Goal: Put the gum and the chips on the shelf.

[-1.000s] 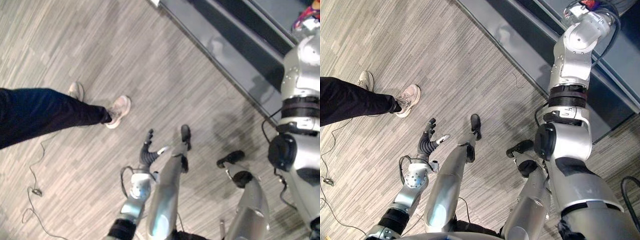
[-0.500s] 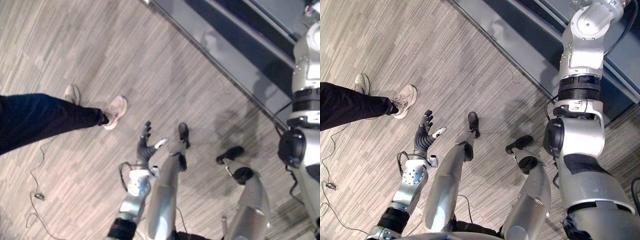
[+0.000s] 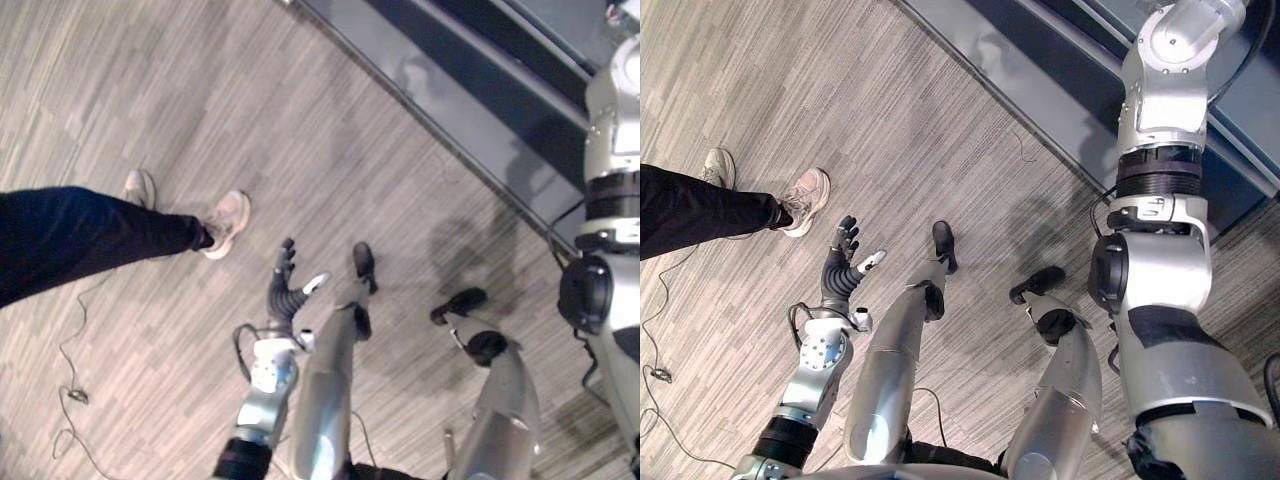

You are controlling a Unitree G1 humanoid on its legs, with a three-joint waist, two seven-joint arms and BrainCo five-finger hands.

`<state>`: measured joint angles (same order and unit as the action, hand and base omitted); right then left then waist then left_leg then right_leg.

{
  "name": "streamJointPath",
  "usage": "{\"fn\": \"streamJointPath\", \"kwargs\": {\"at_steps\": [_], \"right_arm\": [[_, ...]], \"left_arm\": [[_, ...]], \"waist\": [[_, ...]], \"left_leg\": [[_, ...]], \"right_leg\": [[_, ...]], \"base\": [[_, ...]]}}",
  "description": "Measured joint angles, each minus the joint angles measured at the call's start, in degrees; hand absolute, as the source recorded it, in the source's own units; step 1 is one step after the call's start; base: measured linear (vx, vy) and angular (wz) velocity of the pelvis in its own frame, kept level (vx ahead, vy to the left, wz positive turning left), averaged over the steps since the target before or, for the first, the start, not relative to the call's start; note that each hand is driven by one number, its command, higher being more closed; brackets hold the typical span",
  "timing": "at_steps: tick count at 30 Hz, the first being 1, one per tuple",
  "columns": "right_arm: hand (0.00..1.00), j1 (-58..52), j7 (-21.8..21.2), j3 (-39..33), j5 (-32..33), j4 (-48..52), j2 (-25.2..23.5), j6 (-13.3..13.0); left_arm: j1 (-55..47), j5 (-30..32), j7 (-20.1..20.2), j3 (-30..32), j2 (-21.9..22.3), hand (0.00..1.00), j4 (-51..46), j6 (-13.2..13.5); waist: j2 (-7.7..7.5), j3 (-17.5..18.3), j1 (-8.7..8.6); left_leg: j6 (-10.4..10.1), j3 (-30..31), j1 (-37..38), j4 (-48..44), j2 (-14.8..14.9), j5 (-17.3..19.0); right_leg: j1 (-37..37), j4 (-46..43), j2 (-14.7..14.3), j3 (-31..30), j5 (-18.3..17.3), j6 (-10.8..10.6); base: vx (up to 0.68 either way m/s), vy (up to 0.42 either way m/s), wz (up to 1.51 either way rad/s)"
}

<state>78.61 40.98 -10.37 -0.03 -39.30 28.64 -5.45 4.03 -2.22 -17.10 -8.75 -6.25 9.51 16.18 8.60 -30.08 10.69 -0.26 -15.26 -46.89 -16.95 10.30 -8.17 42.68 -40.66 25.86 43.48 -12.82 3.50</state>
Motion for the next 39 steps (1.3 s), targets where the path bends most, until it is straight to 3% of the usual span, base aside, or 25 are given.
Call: {"fn": "streamJointPath", "kwargs": {"at_steps": [4, 5, 12, 16, 20, 25, 32, 39], "right_arm": [[1.0, 0.0, 0.1, 0.0, 0.0, 0.0, -0.7, 0.0], [0.0, 0.0, 0.1, 0.0, 0.0, 0.0, -0.9, 0.0], [0.0, -0.4, 0.3, 0.2, 0.0, 0.0, -1.1, -0.2], [0.0, -2.8, 0.0, 0.9, 0.0, 0.0, -3.0, -0.2], [0.0, -3.8, -0.2, 1.8, 0.0, 0.0, -3.2, -0.2], [0.0, -6.4, -0.2, 1.9, 0.0, 0.0, -6.1, -0.3], [0.0, -11.2, -1.4, 2.2, 0.0, -2.3, -11.7, -0.3], [0.0, -14.3, -2.8, 2.3, 0.8, -6.5, -13.1, -1.0]], "left_arm": [[-0.5, 0.0, 0.0, 0.1, 0.1, 0.0, 0.0, 0.0], [-0.8, 0.0, 0.0, 0.1, 0.3, 0.0, 0.0, 0.0], [-1.2, 0.0, 0.0, 0.1, 0.5, 0.0, 0.0, 0.0], [-1.6, 0.0, 0.0, 0.1, 0.4, 0.0, 0.0, 0.0], [-1.5, 0.0, 0.0, 0.2, 0.5, 0.0, 0.0, 0.0], [-1.6, 0.0, 0.0, 0.1, 0.4, 0.0, 0.2, 0.0], [-1.5, -1.8, 0.5, 0.0, 0.3, 0.0, 1.1, -0.1], [-1.6, -1.9, 2.2, -0.6, 0.1, 0.0, 5.8, -0.5]], "waist": [[-0.52, 0.1, -0.91], [-0.53, 0.1, -1.07], [-0.65, 0.2, -1.44], [-1.81, 0.7, -2.66], [-2.0, 0.7, -2.6], [-2.1, 0.7, -2.67], [-4.05, 1.7, -2.73], [-4.59, 2.0, -3.22]], "left_leg": [[-0.1, -0.2, 0.2, 1.1, 0.0, -0.8], [-0.1, -0.3, 0.2, 1.4, 0.0, -0.9], [0.0, -1.8, 1.2, 2.9, 0.4, -2.1], [0.0, -2.0, 1.3, 2.8, 0.6, -2.1], [0.0, -2.2, 1.5, 2.5, 1.2, -2.1], [-0.4, -2.6, 2.5, 2.2, 2.3, -1.9], [-1.0, -3.3, 3.3, 0.1, 4.5, -1.1], [-1.6, -3.3, 5.3, -1.8, 5.6, 0.4]], "right_leg": [[0.1, 0.0, 0.0, 0.3, 0.0, 0.0], [0.1, 0.1, 0.0, 0.3, 0.0, 0.0], [0.0, 0.2, -0.1, 0.3, -0.2, -0.3], [0.0, 0.5, -0.4, 0.2, -0.2, -0.3], [0.0, 0.6, -1.0, 0.0, -0.2, -0.3], [-0.9, 1.6, -2.2, -0.3, -0.2, -0.4], [-1.5, 2.2, -4.3, -1.5, -0.2, -0.4], [-4.2, 2.8, -5.3, -1.9, -0.1, -0.5]], "base": [[0.0, -0.076, 0.05], [0.0, -0.076, 0.02], [0.0, -0.079, -0.01], [0.0, -0.074, -0.04], [-0.01, -0.082, -0.08], [-0.02, -0.076, -0.12], [-0.03, -0.078, -0.14], [-0.03, -0.039, -0.08]]}}
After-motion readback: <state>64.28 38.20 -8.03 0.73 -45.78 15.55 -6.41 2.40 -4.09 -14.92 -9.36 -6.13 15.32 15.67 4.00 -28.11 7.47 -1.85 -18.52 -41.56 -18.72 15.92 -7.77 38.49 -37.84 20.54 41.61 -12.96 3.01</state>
